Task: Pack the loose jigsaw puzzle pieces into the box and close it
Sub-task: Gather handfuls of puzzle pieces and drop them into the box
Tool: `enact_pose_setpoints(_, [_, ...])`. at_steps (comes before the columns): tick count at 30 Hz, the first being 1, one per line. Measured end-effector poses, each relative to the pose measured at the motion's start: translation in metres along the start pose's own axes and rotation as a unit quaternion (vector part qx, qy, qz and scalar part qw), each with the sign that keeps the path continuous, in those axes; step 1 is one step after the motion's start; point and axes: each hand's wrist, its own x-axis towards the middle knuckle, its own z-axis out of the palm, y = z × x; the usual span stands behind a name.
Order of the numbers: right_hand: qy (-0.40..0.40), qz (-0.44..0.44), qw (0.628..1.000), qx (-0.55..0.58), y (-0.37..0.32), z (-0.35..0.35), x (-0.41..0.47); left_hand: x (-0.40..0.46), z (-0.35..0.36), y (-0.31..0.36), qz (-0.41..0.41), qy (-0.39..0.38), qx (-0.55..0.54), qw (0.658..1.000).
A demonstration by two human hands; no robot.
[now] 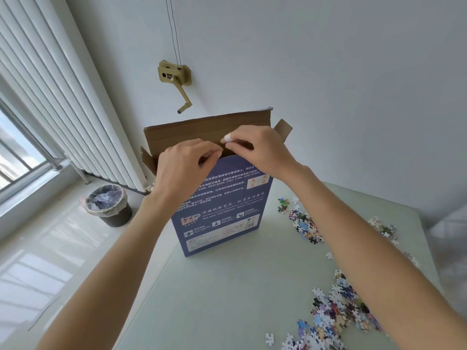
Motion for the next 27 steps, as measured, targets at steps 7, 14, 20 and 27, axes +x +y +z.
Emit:
enact_pose_setpoints(7, [0.156, 0.148, 0.976, 0.031, -0.019, 0.014, -0.164, -0.063, 0.029, 0.050, 0.114, 0.025, -0.133, 0.984])
enact_pose_setpoints(14, [0.062, 0.454, 0.889, 0.006, -0.034, 0.017, -0.369, -0.177, 0.104, 0.123, -0.002, -0.279, -0.228, 0.933])
enact_pose_setpoints(20, [-0.036, 0.638, 0.768, -0.040, -0.038, 0.020, -0.499, -0.257, 0.165, 0.155, -0.099, -0.535, -0.094, 0.834])
enact_pose_setpoints(27, [-0.110, 0.713, 0.693, -0.008, -0.036, 0.036, -0.531, -0.321, 0.188, 0.170, -0.163, -0.579, -0.033, 0.798])
